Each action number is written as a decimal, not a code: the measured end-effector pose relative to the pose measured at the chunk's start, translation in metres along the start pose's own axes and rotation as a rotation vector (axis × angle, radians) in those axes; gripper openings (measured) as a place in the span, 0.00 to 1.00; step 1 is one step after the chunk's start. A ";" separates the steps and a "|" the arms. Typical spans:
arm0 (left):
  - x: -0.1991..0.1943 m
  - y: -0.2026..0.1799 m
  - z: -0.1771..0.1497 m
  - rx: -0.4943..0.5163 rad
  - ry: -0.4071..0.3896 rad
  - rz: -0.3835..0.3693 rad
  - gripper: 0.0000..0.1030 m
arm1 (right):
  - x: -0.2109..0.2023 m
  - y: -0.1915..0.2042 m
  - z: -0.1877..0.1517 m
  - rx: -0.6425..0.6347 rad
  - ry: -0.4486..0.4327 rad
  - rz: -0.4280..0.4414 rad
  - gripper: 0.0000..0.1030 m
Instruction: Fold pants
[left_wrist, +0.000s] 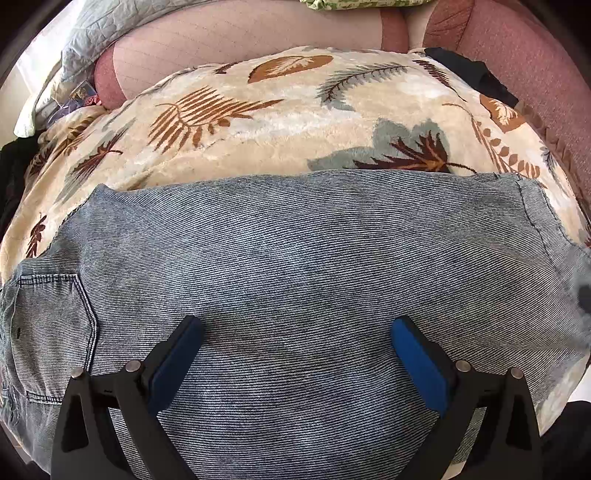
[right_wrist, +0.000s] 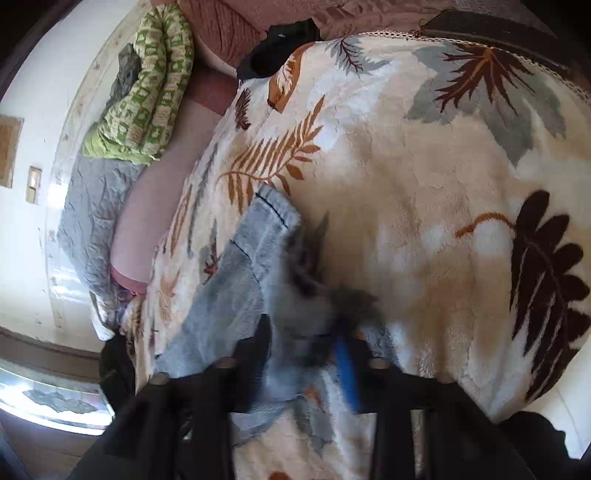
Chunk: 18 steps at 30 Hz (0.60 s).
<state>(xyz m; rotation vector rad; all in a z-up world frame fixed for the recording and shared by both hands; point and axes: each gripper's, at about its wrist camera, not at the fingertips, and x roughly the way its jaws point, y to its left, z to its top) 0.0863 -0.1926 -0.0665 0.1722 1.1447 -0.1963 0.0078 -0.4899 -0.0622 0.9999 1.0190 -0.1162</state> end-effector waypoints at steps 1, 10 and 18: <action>0.001 0.000 0.001 0.001 0.002 0.002 0.99 | 0.001 -0.002 0.000 0.012 0.001 0.002 0.29; -0.003 0.007 -0.011 -0.020 -0.015 0.042 1.00 | 0.001 0.010 0.001 -0.067 -0.004 -0.028 0.26; -0.006 0.024 -0.011 -0.034 -0.002 -0.054 0.94 | -0.032 0.120 -0.020 -0.440 -0.130 -0.057 0.22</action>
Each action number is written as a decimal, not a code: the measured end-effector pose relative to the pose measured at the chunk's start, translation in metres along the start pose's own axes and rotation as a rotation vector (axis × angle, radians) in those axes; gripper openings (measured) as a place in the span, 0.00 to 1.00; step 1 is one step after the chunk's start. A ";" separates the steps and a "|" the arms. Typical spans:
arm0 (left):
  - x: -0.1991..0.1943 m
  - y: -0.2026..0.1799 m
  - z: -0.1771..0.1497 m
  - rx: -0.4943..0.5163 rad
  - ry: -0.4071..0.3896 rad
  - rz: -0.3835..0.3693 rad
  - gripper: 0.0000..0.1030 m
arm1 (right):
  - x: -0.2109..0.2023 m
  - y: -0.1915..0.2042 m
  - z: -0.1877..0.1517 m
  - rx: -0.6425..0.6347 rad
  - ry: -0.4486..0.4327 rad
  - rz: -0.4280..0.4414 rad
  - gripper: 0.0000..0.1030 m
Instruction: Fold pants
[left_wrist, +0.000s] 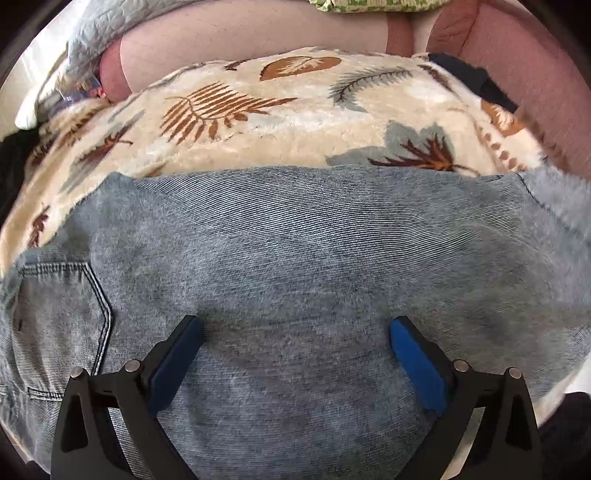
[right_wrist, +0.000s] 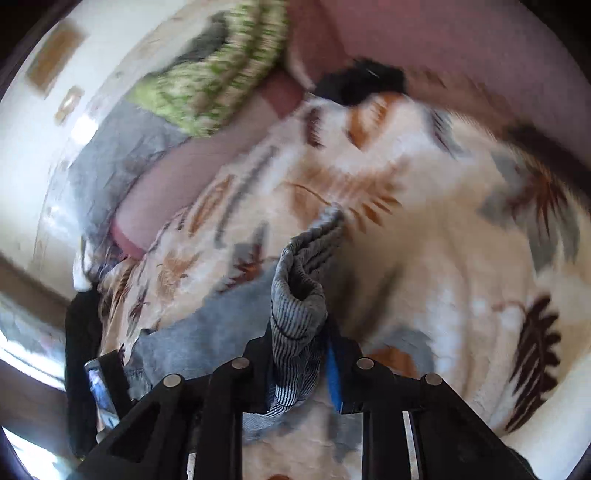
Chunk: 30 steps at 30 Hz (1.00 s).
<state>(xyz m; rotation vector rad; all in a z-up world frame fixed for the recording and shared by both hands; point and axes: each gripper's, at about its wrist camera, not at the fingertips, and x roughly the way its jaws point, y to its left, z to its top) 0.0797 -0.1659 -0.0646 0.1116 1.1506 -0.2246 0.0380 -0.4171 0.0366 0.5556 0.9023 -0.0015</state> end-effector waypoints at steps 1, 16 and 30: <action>-0.009 0.010 0.000 -0.035 -0.006 -0.043 0.88 | -0.005 0.023 0.001 -0.073 -0.016 0.008 0.22; -0.127 0.212 -0.069 -0.418 -0.219 0.035 0.86 | 0.086 0.178 -0.149 -0.496 0.283 0.288 0.62; -0.035 0.089 -0.050 -0.140 0.040 0.091 0.90 | 0.083 0.041 -0.084 0.102 0.400 0.511 0.66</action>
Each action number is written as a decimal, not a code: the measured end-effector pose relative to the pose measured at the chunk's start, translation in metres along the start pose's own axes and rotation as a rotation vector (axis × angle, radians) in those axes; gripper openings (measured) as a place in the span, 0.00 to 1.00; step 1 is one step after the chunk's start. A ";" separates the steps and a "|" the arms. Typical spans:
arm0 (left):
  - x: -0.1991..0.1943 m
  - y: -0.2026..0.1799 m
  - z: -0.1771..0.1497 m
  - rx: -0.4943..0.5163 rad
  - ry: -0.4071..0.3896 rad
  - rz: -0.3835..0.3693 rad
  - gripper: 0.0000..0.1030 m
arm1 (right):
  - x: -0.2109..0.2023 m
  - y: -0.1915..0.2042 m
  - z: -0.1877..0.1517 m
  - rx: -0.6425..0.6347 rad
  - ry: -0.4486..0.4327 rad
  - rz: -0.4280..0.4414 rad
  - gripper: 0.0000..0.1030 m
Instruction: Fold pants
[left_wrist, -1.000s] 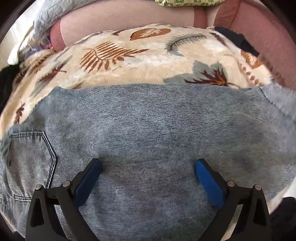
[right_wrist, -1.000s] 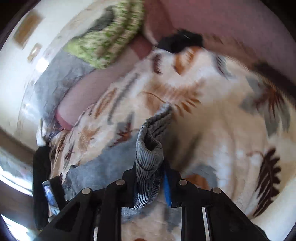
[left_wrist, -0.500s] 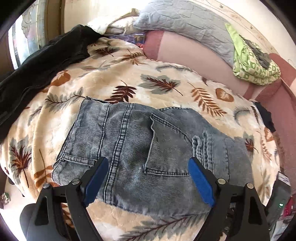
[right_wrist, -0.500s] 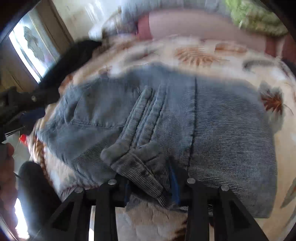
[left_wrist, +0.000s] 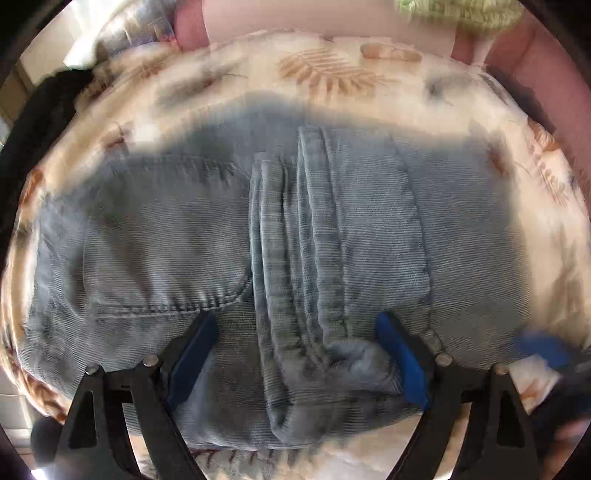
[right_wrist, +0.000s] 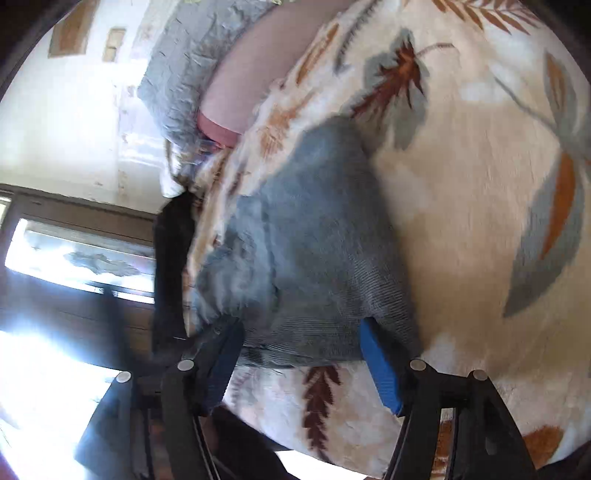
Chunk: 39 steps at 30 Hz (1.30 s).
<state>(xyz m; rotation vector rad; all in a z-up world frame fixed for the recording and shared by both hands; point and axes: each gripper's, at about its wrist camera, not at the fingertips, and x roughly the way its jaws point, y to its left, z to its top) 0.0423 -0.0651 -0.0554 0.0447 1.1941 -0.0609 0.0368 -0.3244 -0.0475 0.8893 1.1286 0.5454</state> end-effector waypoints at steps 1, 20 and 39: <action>-0.005 0.001 -0.002 0.000 -0.036 0.001 0.90 | -0.007 0.011 0.011 -0.037 -0.022 0.004 0.66; -0.006 0.002 -0.006 0.021 -0.064 -0.009 0.92 | 0.072 -0.019 0.136 0.070 0.057 -0.024 0.67; -0.015 0.010 -0.004 -0.012 -0.062 -0.043 0.92 | -0.011 0.009 0.013 -0.024 -0.018 0.037 0.72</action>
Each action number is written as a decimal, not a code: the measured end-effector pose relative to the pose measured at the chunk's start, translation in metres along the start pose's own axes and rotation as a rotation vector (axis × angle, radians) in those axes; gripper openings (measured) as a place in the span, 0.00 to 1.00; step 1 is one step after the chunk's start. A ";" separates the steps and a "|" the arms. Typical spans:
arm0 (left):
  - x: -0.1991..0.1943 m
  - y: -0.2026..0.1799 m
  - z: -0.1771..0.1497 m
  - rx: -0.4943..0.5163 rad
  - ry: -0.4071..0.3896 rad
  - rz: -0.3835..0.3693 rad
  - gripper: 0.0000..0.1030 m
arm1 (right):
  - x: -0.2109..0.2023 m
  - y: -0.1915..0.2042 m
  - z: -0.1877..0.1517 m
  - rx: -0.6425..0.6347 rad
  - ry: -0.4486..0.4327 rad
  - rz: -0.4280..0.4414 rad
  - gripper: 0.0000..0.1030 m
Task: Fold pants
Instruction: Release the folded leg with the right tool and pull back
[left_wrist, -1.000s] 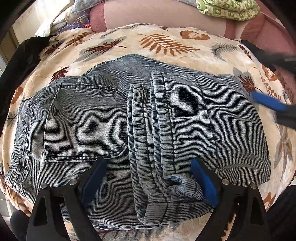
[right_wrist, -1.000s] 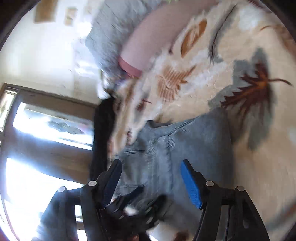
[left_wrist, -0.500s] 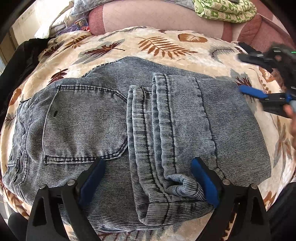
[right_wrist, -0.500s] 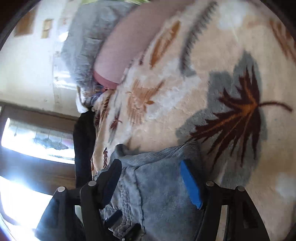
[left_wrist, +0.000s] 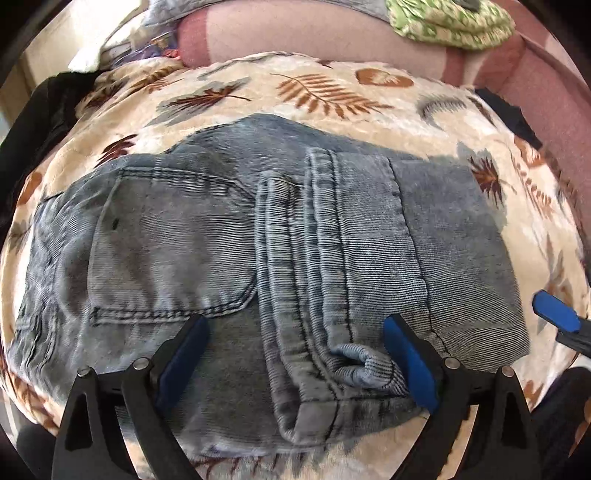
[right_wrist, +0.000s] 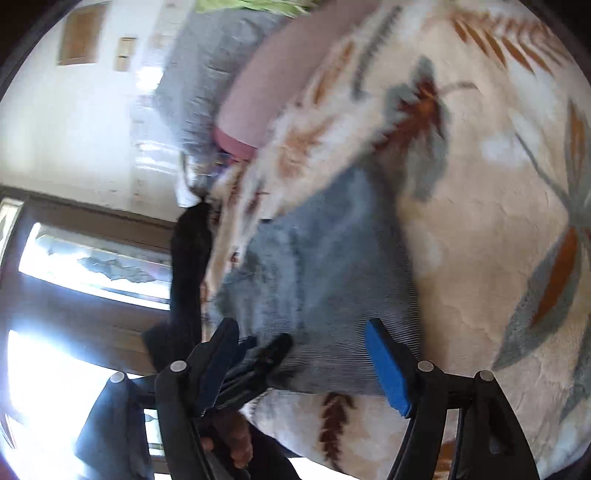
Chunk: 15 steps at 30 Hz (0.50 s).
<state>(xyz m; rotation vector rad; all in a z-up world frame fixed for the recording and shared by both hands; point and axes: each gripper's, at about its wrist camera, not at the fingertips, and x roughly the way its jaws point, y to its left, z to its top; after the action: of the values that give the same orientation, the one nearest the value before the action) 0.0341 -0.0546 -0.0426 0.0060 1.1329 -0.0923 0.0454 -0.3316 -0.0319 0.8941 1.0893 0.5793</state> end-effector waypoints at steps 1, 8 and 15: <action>-0.004 0.002 -0.001 -0.014 -0.016 -0.005 0.92 | 0.004 -0.001 -0.004 -0.015 0.023 -0.026 0.73; -0.003 -0.003 -0.005 0.018 -0.016 0.019 0.94 | 0.004 -0.010 -0.006 -0.002 0.007 -0.015 0.73; -0.059 0.027 -0.020 -0.050 -0.210 -0.034 0.94 | -0.018 -0.007 -0.015 -0.137 -0.109 0.041 0.73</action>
<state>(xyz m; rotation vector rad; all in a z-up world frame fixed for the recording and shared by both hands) -0.0064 -0.0225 0.0016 -0.0658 0.9257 -0.0926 0.0242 -0.3447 -0.0313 0.8206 0.9240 0.6240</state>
